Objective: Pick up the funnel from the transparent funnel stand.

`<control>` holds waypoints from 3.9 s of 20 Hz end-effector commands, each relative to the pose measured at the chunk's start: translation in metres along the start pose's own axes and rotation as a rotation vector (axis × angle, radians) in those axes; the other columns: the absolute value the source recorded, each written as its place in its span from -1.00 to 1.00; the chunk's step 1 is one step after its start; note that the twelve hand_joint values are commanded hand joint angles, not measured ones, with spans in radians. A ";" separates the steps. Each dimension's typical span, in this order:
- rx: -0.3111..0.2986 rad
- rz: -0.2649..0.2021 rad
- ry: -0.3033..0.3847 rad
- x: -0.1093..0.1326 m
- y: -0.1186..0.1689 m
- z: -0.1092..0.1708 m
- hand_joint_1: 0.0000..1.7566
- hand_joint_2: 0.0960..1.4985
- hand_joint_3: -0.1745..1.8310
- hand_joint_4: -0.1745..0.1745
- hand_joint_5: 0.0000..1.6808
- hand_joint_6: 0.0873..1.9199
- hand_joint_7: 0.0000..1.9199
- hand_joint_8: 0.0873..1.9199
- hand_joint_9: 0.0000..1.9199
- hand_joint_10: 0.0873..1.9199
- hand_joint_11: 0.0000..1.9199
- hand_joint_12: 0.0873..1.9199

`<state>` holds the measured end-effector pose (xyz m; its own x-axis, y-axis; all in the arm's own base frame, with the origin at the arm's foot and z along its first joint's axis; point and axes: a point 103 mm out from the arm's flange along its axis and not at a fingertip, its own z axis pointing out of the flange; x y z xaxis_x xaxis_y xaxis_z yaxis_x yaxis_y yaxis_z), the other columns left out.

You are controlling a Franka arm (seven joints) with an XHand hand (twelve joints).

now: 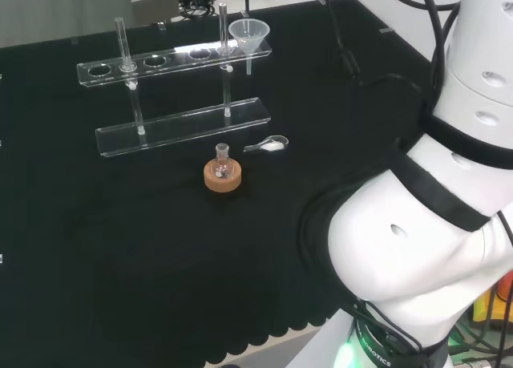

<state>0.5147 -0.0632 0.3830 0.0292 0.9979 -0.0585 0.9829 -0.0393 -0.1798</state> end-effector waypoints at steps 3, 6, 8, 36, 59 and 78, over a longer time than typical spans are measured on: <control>0.094 -0.056 -0.065 -0.008 0.056 0.038 -0.86 0.39 -0.57 -0.06 -0.77 -1.00 -0.94 -0.47 -0.74 -0.34 -0.97 0.44; 0.110 -0.059 -0.071 -0.007 0.064 0.042 -0.83 0.37 -0.58 -0.07 -0.77 -1.00 -0.93 -0.45 -0.74 -0.33 -0.97 0.44; 0.119 -0.052 -0.077 -0.007 0.069 0.045 -0.81 0.35 -0.58 -0.08 -0.77 -1.00 -0.93 -0.44 -0.74 -0.33 -0.97 0.44; 0.329 -0.095 -0.191 -0.004 0.108 0.078 -0.44 -0.02 -0.69 -0.06 -0.90 -1.00 -1.00 -0.50 -0.77 -0.27 -0.92 0.47; 0.406 -0.138 -0.295 -0.007 0.116 0.079 -0.30 -0.05 -0.69 0.32 -0.94 -1.00 -1.00 -0.67 -0.72 -0.22 -0.85 0.46; 0.410 -0.118 -0.361 0.015 0.120 0.078 -0.15 -0.19 -0.44 0.26 -0.86 -1.00 -1.00 -0.52 -0.62 -0.32 -0.80 0.44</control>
<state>0.6194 -0.0642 0.2820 -0.2142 0.9258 -0.3114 0.8219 -0.0014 -0.5696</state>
